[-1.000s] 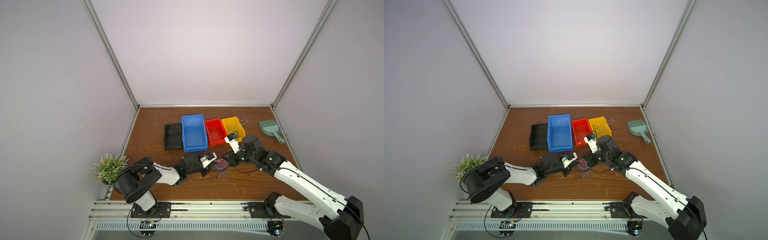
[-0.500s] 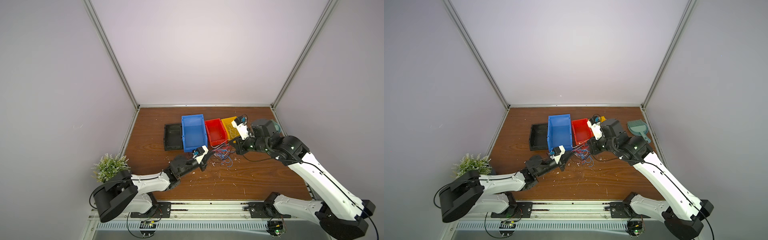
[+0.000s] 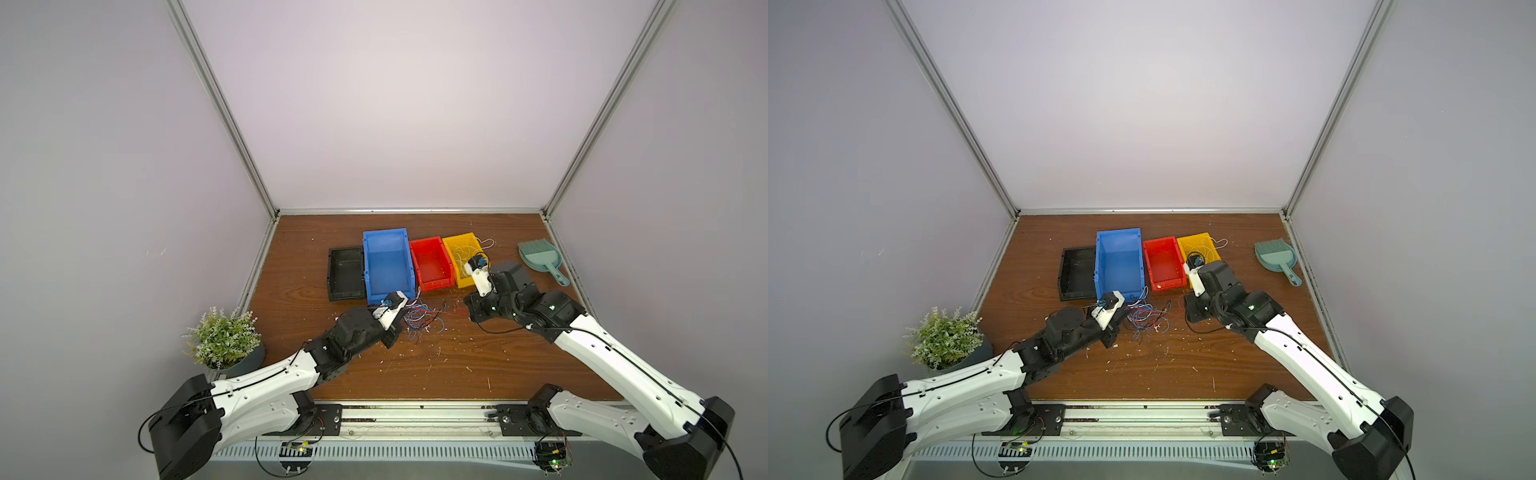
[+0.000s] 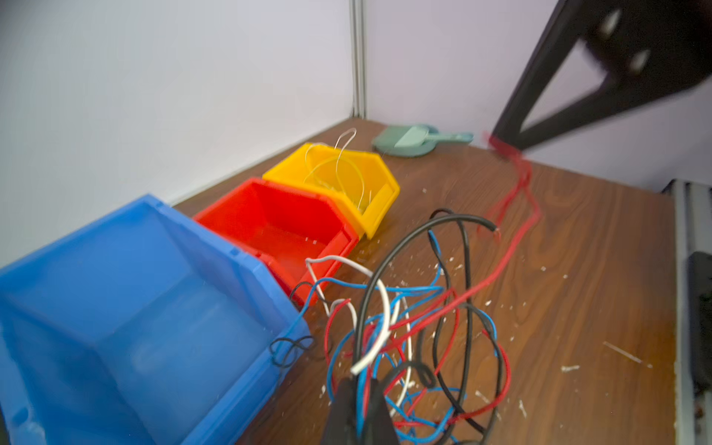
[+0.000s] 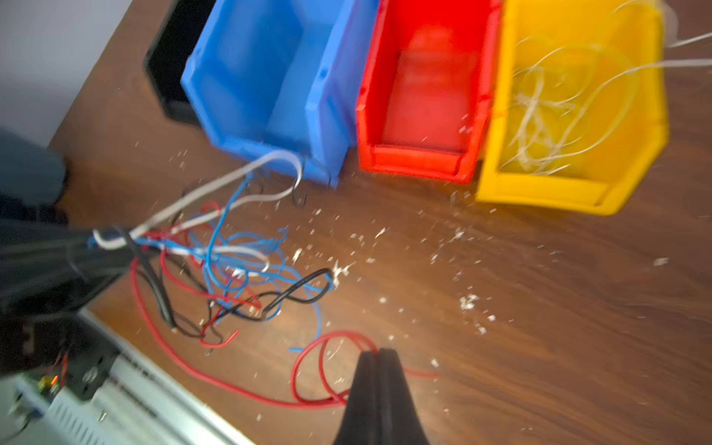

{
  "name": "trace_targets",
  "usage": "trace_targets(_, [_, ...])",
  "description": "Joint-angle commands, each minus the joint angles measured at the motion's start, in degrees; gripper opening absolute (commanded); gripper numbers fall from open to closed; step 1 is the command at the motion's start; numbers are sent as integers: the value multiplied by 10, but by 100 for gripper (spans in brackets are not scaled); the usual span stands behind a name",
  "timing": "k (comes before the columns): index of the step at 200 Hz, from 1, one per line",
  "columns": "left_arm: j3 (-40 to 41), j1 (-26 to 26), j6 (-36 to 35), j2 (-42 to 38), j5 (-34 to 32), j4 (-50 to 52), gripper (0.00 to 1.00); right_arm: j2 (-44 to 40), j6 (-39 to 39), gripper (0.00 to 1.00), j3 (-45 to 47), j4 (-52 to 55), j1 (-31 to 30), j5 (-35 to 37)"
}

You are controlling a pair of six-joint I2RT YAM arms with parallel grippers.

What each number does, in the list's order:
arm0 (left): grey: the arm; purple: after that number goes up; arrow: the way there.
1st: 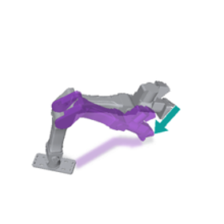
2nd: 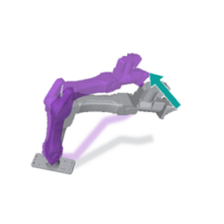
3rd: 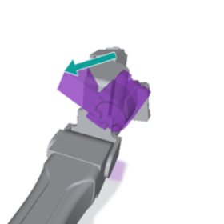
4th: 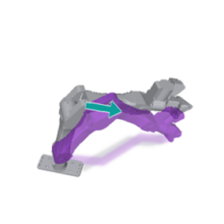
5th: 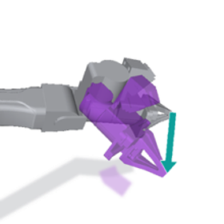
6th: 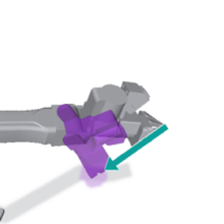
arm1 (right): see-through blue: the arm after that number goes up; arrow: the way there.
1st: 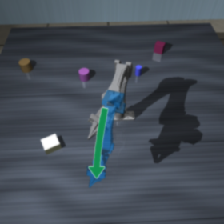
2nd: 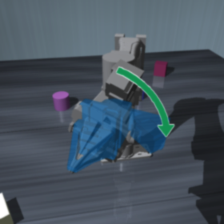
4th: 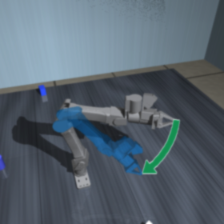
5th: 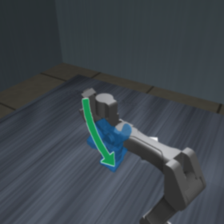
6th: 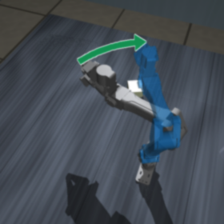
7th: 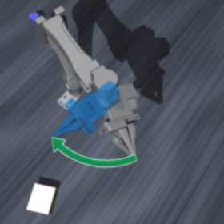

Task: Untangle and sort cables by color
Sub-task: Untie the cable, then place the cable in the bin.

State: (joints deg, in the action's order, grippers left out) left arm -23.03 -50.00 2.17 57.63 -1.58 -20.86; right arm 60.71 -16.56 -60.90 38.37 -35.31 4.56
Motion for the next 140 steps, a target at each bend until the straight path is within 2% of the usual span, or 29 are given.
trace_targets(1, [8,11,36,-3,-72,56,1,-25,-5,0,-96,-19,58,101])
trace_targets(21, [15,14,51,-8,-96,58,4,-13,2,0,-171,-13,97,100])
trace_targets(52, [27,18,61,-11,-130,70,4,36,24,0,-284,0,106,124])
trace_targets(75, [43,21,74,-16,-139,67,3,63,25,0,-327,-20,106,66])
trace_targets(91, [53,21,73,-30,-114,45,4,87,16,0,-332,-30,106,15])
trace_targets(111, [61,21,60,-40,-69,24,5,110,8,0,-313,-53,106,-9])
trace_targets(140, [58,20,60,-45,-59,31,6,142,-15,0,-265,-118,108,-58])
